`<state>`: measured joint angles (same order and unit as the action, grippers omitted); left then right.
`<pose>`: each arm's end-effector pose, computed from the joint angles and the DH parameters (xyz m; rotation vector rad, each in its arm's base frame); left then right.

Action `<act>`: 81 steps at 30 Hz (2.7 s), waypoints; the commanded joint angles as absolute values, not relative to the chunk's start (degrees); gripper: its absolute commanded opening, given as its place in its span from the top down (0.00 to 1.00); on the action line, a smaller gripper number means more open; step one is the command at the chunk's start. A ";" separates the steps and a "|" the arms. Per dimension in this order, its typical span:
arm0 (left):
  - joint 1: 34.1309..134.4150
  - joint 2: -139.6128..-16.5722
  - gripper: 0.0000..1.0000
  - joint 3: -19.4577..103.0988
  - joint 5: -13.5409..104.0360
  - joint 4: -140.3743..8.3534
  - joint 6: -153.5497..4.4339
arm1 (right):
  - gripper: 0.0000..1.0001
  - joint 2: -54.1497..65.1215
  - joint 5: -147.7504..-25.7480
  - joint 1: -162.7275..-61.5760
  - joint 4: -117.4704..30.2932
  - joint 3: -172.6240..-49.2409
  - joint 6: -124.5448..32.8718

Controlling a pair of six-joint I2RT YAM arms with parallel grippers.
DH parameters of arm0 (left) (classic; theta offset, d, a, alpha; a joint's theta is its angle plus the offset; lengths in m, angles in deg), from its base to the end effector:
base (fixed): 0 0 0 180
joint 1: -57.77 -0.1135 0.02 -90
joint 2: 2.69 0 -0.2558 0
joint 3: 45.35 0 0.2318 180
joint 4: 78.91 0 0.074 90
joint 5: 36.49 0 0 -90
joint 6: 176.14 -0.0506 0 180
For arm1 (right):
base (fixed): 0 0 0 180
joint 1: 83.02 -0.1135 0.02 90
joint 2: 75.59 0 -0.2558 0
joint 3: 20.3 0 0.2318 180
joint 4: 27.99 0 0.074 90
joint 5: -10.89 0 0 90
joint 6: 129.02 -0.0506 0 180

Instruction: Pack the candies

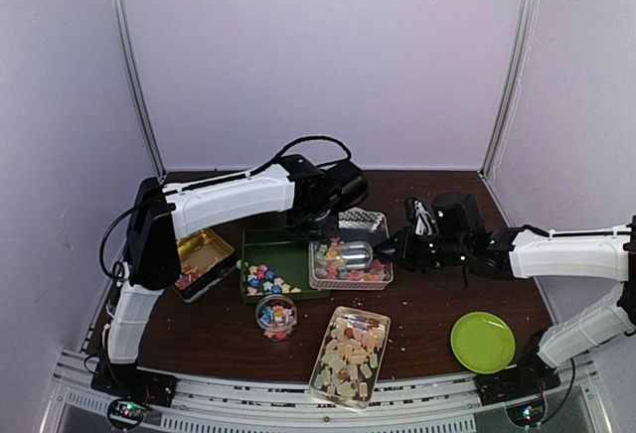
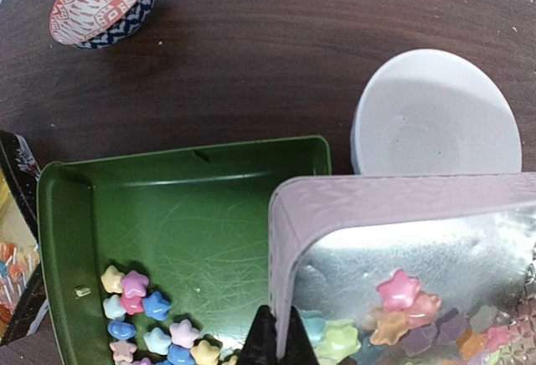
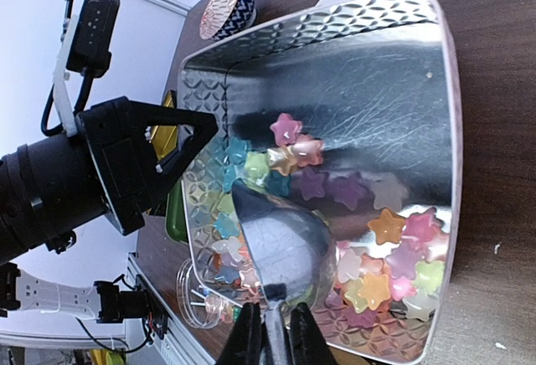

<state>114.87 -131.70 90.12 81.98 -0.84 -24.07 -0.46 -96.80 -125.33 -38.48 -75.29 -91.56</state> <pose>0.2640 -0.3637 0.2259 -0.2156 2.5486 -0.0285 0.1946 0.1979 0.2187 0.0019 2.3676 1.2383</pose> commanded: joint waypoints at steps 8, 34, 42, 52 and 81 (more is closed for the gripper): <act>115.79 -126.61 1.00 91.44 79.79 -7.01 -22.88 | 1.00 6.84 -107.60 -123.98 -40.84 -74.72 -89.64; 114.69 -126.01 1.00 89.63 81.37 -6.95 -23.51 | 1.00 13.47 -115.18 -122.05 3.61 -62.97 -120.22; 113.81 -125.13 1.00 88.51 81.72 -6.87 -23.32 | 1.00 12.99 -115.49 -121.66 7.47 -62.30 -122.25; 113.50 -124.85 1.00 87.74 82.24 -6.47 -22.94 | 1.00 11.32 -115.07 -120.96 8.40 -61.35 -122.83; 113.06 -124.97 1.00 87.43 82.63 -5.37 -21.77 | 1.00 7.93 -111.17 -119.32 17.74 -55.65 -128.62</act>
<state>113.48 -128.66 86.53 81.85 -2.61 -23.29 7.32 -113.26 -119.73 8.80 -57.10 -125.04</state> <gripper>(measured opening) 0.023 0.084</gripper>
